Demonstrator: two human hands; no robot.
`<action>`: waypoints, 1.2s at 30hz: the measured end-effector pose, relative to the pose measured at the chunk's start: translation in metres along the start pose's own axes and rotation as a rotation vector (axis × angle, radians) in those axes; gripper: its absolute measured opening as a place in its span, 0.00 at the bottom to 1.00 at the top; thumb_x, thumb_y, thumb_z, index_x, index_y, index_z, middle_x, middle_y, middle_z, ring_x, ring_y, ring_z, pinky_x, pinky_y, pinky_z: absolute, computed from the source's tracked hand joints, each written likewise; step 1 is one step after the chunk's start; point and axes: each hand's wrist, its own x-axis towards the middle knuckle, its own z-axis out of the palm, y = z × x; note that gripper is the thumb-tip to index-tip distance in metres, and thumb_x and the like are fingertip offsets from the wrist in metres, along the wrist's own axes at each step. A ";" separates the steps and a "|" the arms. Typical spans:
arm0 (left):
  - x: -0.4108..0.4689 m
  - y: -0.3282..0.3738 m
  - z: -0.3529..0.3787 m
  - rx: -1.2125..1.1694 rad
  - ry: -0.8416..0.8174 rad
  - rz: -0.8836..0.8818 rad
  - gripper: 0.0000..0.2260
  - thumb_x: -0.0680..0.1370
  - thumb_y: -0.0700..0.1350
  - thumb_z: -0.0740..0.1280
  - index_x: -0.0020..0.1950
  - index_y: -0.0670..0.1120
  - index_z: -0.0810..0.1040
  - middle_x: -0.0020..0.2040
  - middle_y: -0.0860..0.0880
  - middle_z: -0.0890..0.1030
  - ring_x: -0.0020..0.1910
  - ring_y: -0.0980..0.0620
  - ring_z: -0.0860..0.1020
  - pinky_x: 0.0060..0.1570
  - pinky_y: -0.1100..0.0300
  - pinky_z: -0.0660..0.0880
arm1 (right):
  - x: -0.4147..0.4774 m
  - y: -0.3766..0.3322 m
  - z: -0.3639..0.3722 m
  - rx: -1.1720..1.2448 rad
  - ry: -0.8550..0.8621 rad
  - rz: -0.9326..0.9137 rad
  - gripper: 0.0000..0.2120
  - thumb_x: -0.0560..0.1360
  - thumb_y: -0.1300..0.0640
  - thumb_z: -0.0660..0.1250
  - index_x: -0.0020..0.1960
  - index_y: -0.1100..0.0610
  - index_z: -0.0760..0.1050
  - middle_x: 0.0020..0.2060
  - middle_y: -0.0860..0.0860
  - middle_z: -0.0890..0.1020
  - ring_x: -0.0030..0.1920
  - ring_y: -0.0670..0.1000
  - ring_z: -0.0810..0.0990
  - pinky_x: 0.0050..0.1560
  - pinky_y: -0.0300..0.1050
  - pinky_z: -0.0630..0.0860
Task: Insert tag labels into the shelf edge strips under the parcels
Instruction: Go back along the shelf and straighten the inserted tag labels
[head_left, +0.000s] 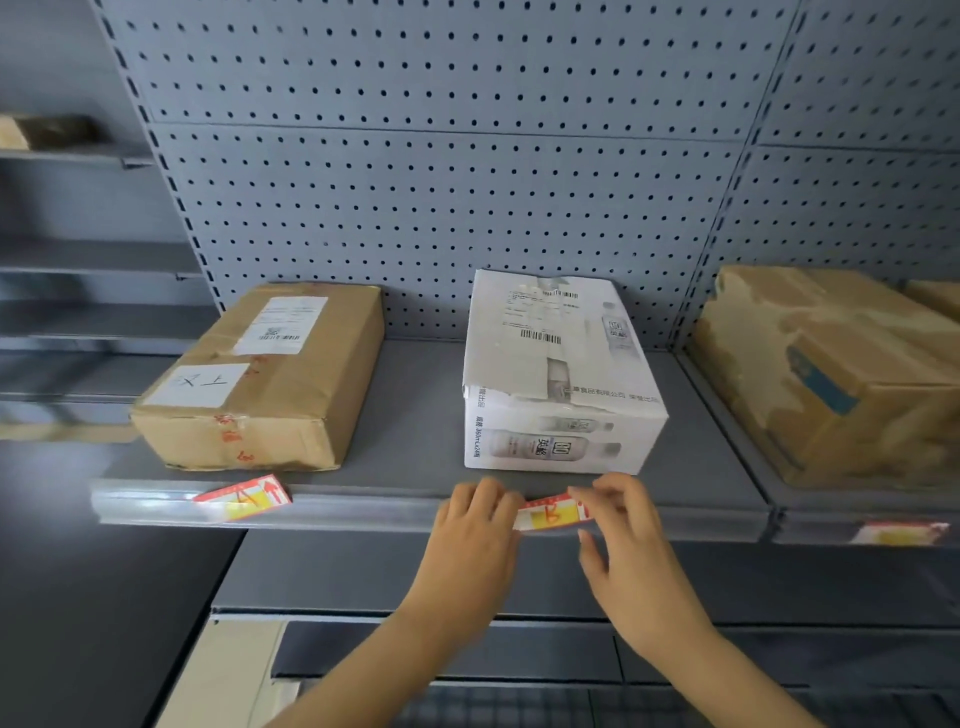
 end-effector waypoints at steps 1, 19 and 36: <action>-0.001 0.001 0.000 0.004 -0.007 0.009 0.16 0.65 0.40 0.76 0.50 0.47 0.79 0.46 0.49 0.78 0.41 0.48 0.75 0.39 0.56 0.76 | 0.000 0.001 0.000 0.005 0.011 0.005 0.17 0.73 0.63 0.66 0.61 0.55 0.73 0.59 0.47 0.65 0.55 0.44 0.72 0.54 0.37 0.73; 0.004 0.004 0.001 0.045 -0.062 0.067 0.18 0.61 0.35 0.76 0.49 0.44 0.80 0.44 0.47 0.78 0.39 0.46 0.76 0.38 0.54 0.78 | -0.009 0.006 0.008 -0.182 0.048 -0.073 0.23 0.65 0.66 0.73 0.59 0.58 0.74 0.54 0.52 0.77 0.54 0.51 0.74 0.52 0.46 0.77; -0.045 -0.034 -0.031 0.060 -0.083 0.040 0.17 0.71 0.45 0.56 0.57 0.51 0.76 0.52 0.53 0.79 0.50 0.50 0.77 0.50 0.56 0.72 | -0.015 -0.051 0.031 -0.065 0.008 -0.250 0.20 0.63 0.65 0.74 0.53 0.55 0.77 0.49 0.51 0.76 0.48 0.52 0.76 0.47 0.47 0.77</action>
